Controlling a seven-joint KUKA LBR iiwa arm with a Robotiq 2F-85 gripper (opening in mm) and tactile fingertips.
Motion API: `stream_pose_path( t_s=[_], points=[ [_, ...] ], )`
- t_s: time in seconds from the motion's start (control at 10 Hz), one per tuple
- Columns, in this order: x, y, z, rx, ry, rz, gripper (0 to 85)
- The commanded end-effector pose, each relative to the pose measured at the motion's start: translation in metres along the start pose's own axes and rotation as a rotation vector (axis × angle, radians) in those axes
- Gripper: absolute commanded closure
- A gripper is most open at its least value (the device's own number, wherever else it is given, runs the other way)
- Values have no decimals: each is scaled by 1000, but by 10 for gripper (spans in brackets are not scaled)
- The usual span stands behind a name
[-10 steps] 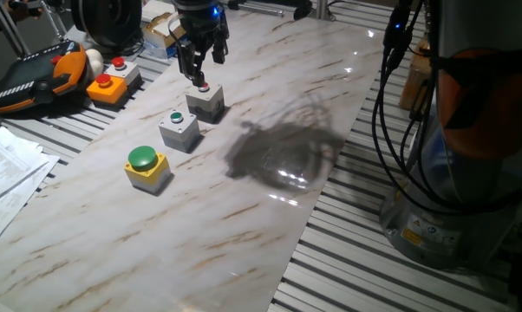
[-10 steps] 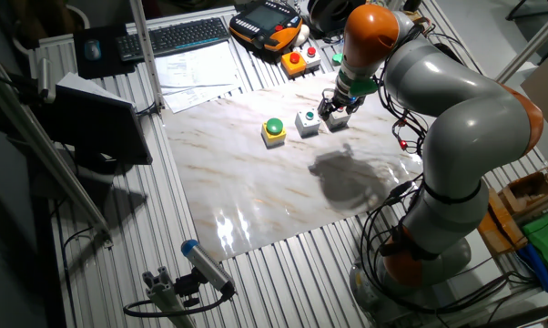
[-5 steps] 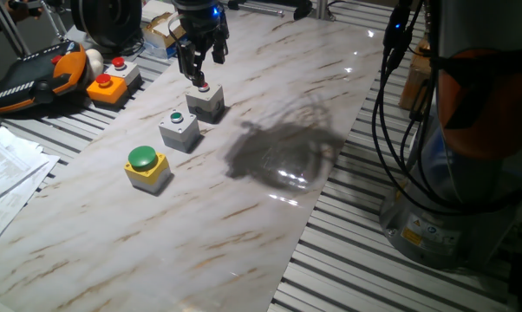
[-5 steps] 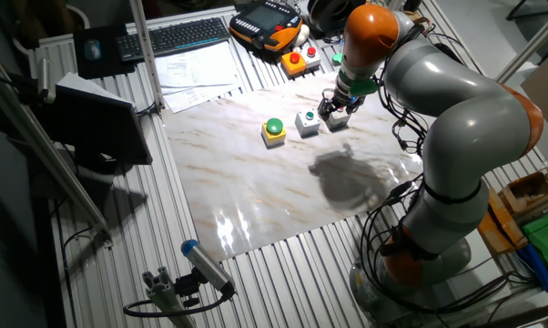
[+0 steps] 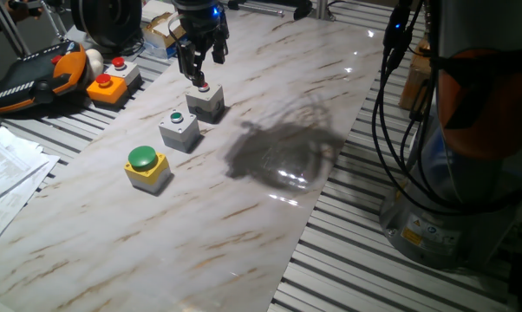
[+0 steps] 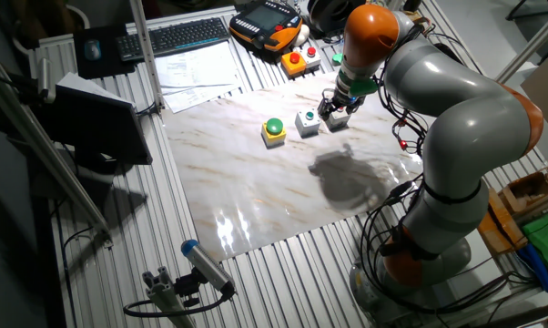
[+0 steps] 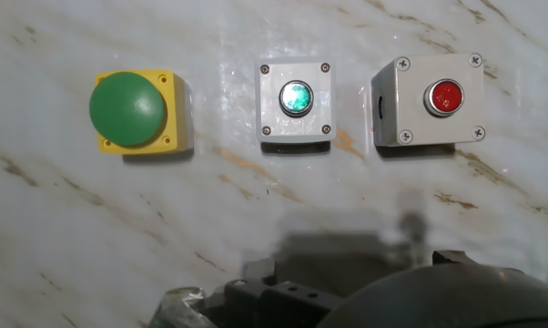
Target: Press three buttons from left to right in sequence
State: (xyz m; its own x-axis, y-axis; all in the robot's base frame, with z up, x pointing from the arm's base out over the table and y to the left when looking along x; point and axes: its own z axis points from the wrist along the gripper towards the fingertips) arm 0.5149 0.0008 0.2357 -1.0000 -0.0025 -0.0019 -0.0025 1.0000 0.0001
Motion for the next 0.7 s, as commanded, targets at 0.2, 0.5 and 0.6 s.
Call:
stream_pose_path(
  t_s=[0.2,0.5,0.6],
  points=[
    [0,1,-4,41,-46,15,843],
    [-1,2,-3,37,-46,16,843],
    [-1,3,-3,36,-48,18,843]
  ],
)
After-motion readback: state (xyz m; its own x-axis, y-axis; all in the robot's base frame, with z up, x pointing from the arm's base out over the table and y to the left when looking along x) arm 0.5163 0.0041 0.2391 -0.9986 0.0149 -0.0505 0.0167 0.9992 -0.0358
